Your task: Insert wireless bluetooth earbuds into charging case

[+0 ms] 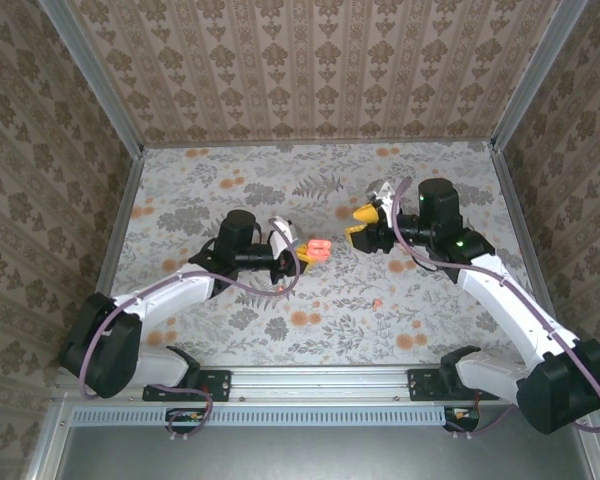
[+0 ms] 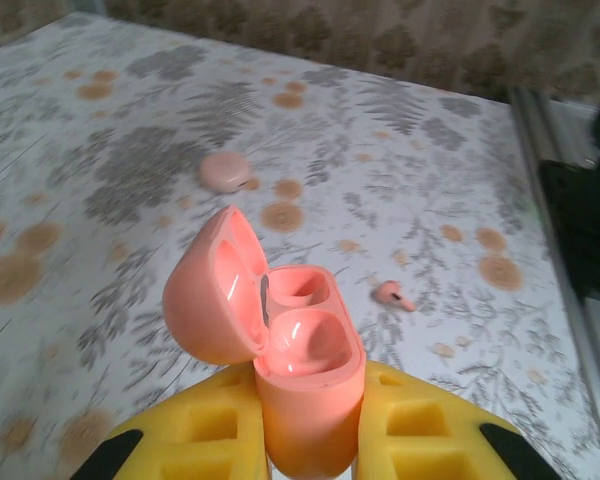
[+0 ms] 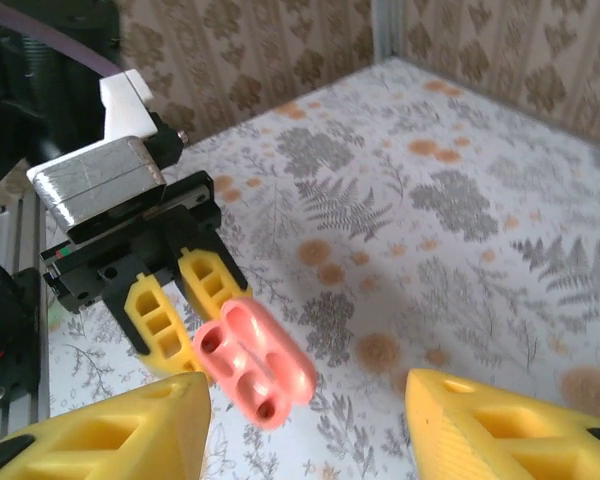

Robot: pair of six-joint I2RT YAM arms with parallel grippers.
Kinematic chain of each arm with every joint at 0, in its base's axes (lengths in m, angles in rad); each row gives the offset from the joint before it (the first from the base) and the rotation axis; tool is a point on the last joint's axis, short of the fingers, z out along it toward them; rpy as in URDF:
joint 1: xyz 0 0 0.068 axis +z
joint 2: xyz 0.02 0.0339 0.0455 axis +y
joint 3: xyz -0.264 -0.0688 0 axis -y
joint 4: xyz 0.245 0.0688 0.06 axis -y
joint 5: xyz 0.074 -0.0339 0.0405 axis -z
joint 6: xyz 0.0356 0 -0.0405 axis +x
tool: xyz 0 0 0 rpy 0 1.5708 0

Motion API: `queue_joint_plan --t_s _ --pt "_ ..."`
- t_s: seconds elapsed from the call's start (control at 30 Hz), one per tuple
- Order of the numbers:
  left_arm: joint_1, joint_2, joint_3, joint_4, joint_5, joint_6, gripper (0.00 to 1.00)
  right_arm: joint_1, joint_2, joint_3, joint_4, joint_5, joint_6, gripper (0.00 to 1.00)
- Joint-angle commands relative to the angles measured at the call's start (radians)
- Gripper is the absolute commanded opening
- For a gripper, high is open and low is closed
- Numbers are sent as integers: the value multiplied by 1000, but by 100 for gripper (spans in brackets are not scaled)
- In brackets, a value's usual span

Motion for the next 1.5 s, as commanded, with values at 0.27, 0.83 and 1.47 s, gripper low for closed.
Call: queue_joint_plan --t_s 0.27,0.83,1.47 --pt "118 -174 -133 55 -386 -238 6 182 185 200 -315 347 459 57" --pt "201 -381 -298 -32 -700 -330 5 448 617 569 -563 484 1111 62" --pt "265 -440 -346 -58 -742 -346 5 540 983 765 -613 439 1272 48"
